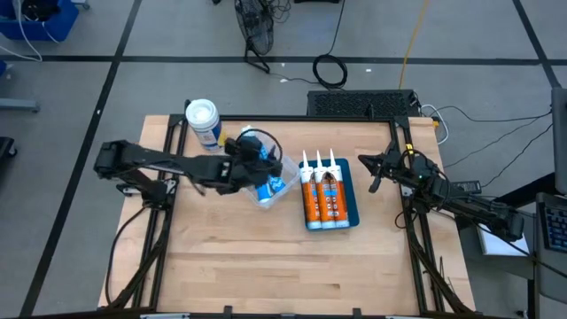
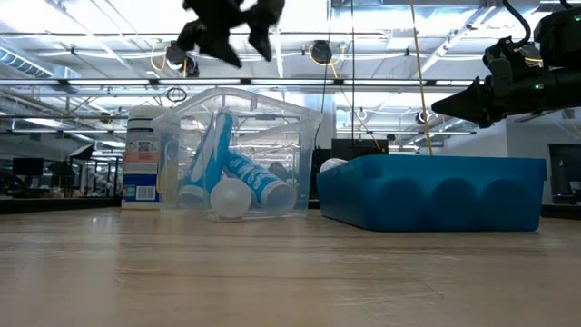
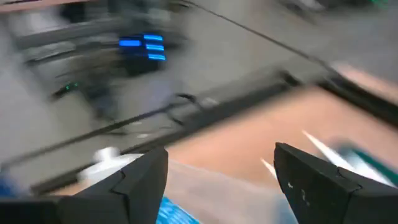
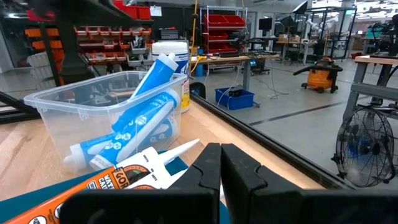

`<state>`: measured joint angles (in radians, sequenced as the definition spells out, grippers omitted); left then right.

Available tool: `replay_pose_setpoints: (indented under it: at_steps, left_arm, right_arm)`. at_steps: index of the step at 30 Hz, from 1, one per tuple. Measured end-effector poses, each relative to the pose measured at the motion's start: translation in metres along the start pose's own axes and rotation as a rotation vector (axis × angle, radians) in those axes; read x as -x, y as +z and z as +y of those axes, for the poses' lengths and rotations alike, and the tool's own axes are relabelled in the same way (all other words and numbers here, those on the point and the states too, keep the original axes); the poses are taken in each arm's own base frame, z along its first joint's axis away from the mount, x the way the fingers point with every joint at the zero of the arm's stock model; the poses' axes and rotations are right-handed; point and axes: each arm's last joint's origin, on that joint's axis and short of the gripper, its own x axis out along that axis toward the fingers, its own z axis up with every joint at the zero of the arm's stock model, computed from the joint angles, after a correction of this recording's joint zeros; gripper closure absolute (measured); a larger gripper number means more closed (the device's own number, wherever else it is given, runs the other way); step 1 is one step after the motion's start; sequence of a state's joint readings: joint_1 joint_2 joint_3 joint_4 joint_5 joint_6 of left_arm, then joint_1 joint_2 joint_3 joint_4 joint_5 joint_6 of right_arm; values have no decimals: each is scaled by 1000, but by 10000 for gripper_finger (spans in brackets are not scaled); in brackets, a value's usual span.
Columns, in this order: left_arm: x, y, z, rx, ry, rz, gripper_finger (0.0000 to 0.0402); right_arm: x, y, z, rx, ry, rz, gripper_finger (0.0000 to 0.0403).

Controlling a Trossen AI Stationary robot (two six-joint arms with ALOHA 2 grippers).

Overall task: Pick & place silicon tubes, Sealant and Lysol wipes
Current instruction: Return to Home Position

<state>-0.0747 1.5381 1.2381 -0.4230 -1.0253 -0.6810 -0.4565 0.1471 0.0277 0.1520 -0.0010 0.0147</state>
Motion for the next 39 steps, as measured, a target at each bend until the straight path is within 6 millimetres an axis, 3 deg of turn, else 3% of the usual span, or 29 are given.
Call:
replay_pose_setpoints:
  at_steps: [5,8,14,20,27,32,39]
  left_arm:
    - [39,8,-3,-358,-435,123,129]
    - [54,6,0,-425,-521,101,138]
    - [55,-12,37,-344,-533,21,148]
    - [50,-59,102,-192,-585,-44,149]
    - [56,-103,158,-30,-778,-185,149]
    - [59,-124,183,25,-809,-275,149]
    - [63,-138,197,13,-916,-386,149]
  right_arm:
    - [0,0,0,0,0,0,403]
    - [0,0,0,0,0,0,403]
    - [0,0,0,0,0,1,403]
    - [0,0,0,0,-1,4,403]
    - [-1,-1,0,0,0,13,403]
    - [-1,-1,0,0,-1,12,403]
    - [-1,-1,0,0,0,11,403]
